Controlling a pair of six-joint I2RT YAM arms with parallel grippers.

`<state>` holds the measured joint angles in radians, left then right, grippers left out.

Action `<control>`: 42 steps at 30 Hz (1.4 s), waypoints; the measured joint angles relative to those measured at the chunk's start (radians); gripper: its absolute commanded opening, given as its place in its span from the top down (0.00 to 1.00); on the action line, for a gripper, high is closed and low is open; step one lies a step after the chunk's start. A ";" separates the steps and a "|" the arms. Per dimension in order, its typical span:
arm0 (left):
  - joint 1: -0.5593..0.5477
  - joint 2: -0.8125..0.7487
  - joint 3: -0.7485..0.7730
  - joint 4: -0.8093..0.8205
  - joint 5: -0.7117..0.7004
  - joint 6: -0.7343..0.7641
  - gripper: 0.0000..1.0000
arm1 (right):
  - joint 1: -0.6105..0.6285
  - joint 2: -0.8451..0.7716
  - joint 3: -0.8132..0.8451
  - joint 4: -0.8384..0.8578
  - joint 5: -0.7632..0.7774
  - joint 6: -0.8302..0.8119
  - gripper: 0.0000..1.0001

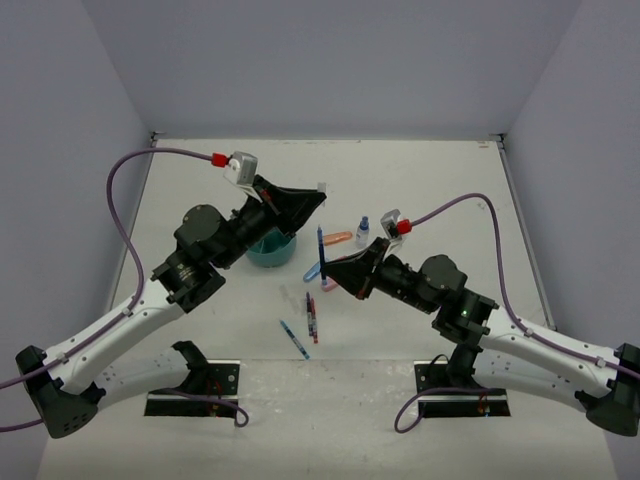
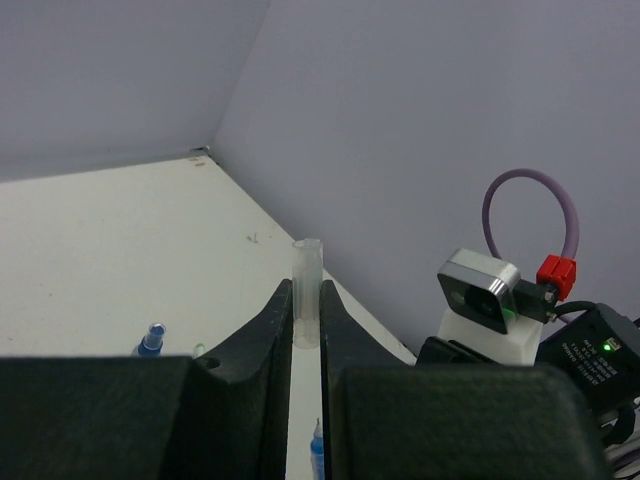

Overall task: Sort the stationery into containers
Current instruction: Close the pen cap on the pen.

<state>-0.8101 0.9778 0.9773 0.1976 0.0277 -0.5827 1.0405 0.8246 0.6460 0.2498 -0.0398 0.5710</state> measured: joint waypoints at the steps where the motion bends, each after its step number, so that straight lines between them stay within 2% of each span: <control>1: 0.000 -0.004 -0.005 0.001 0.000 0.000 1.00 | 0.000 -0.002 0.002 0.002 0.000 -0.003 1.00; 20: 0.000 -0.024 -0.070 0.066 0.074 -0.064 1.00 | 0.000 -0.002 0.018 0.013 0.056 -0.015 1.00; 42: 0.000 -0.023 -0.107 0.135 0.082 -0.091 1.00 | 0.000 0.006 0.045 0.022 0.083 -0.007 1.00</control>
<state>-0.8101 0.9550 0.8703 0.3326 0.1097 -0.6735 1.0405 0.8303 0.6907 0.2716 0.0434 0.5645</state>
